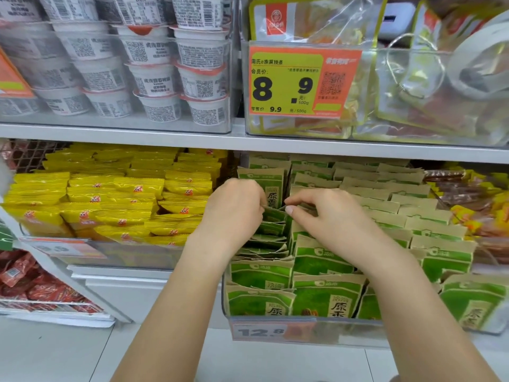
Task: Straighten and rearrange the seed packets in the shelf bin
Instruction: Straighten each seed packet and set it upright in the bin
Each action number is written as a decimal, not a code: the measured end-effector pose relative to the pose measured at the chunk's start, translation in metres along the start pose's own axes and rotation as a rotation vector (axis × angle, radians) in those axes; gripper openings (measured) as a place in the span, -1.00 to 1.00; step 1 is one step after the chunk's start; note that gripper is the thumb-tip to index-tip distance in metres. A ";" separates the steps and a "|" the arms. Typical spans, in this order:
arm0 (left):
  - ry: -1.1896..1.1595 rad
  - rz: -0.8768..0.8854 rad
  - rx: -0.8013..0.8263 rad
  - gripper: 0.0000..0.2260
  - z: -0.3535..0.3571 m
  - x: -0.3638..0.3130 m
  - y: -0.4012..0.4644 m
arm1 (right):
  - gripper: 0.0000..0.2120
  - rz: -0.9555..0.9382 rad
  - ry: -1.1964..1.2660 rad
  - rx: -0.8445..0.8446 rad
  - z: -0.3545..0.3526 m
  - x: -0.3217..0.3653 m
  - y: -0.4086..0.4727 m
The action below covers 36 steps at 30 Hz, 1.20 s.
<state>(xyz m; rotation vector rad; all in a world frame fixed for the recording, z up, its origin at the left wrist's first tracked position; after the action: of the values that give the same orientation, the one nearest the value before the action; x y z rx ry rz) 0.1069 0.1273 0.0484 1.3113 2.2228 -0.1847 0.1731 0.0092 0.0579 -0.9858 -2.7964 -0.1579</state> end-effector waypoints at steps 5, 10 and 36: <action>-0.031 0.075 -0.238 -0.82 -0.030 -0.016 -0.013 | -0.69 0.012 0.035 -0.001 -0.006 -0.011 -0.004; -0.100 0.147 -0.377 -0.85 -0.050 -0.015 -0.026 | -0.68 0.013 0.049 -0.019 -0.010 -0.013 -0.009; -0.118 0.001 0.093 -0.68 -0.015 -0.003 -0.030 | -0.56 -0.052 0.453 -0.574 -0.051 -0.002 -0.030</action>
<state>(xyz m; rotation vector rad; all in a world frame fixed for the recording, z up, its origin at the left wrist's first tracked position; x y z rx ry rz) 0.0768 0.1154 0.0583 1.3155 2.1365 -0.3601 0.1620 -0.0231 0.1058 -0.8337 -2.3848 -1.0891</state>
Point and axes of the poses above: each hand's wrist, its own y-axis towards the middle knuckle, its own z-axis out of the palm, x = y × z, the point moved 7 cm from there along y, towards the middle knuckle, and after that the axes turned 13 degrees about -y, right-handed, at the moved point
